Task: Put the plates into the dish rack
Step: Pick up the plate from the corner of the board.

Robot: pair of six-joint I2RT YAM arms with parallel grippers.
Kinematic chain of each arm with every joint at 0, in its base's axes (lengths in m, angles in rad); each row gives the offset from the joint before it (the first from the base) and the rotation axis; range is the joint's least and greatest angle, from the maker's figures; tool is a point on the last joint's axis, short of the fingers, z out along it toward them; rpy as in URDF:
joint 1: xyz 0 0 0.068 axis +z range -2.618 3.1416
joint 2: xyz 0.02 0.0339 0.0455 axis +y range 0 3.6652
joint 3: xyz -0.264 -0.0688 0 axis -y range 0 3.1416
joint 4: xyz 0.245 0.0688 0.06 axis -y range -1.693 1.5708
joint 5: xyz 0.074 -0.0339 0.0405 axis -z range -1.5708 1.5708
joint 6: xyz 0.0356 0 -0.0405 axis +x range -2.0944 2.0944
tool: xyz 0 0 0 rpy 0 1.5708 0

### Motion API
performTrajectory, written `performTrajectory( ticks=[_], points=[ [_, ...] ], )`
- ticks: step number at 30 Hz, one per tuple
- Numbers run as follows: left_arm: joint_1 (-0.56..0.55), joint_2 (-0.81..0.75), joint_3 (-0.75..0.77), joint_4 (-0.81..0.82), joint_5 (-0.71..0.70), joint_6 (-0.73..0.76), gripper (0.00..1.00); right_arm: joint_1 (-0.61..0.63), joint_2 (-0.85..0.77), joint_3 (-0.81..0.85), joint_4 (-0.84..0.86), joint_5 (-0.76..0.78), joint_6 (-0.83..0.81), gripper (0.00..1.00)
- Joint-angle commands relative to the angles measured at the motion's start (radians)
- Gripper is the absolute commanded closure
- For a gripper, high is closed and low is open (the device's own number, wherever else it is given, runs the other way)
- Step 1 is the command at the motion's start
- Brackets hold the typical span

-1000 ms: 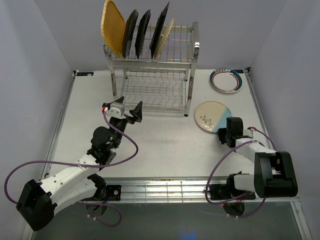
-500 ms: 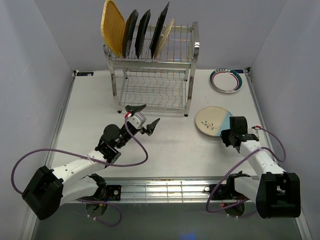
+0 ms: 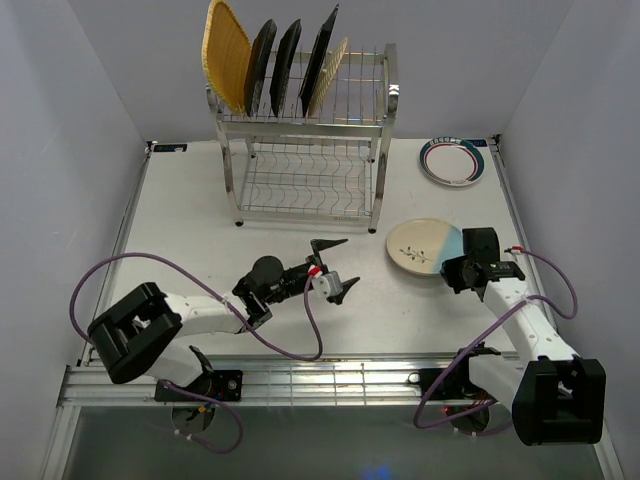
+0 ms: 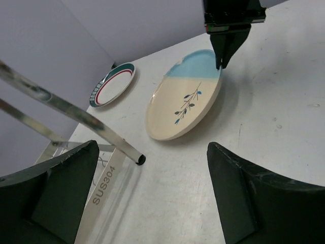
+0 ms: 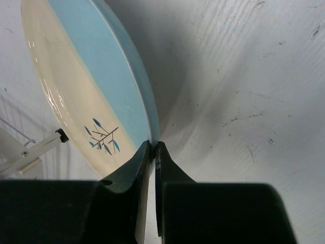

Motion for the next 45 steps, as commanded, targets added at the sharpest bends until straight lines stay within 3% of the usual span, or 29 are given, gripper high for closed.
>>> performTrajectory(
  ticks=[1, 7, 16, 28, 34, 38, 45],
  points=[
    [-0.032, 0.058, 0.024, 0.168, 0.091, 0.153, 0.02, 0.005, -0.040, 0.081, -0.005, -0.037, -0.010, 0.92],
    [-0.041, 0.243, 0.097, 0.225, 0.160, 0.229, 0.02, 0.005, -0.082, 0.115, -0.088, -0.045, -0.033, 0.92],
    [-0.093, 0.531, 0.117, 0.495, 0.146, 0.398, 0.02, 0.007, -0.163, 0.096, -0.125, -0.057, -0.034, 0.92],
    [-0.101, 0.584, 0.225, 0.340, 0.117, 0.457, 0.02, 0.022, -0.188, 0.096, -0.129, -0.111, -0.060, 0.92],
    [-0.101, 0.567, 0.340, 0.068, 0.149, 0.441, 0.05, 0.037, -0.191, 0.093, -0.119, -0.131, -0.066, 0.92],
    [-0.119, 0.592, 0.336, 0.122, 0.143, 0.464, 0.05, 0.039, -0.200, 0.098, -0.125, -0.123, -0.070, 0.92],
    [-0.151, 0.633, 0.403, 0.023, 0.109, 0.475, 0.10, 0.042, -0.227, 0.112, -0.148, -0.129, -0.076, 0.92]
  ],
)
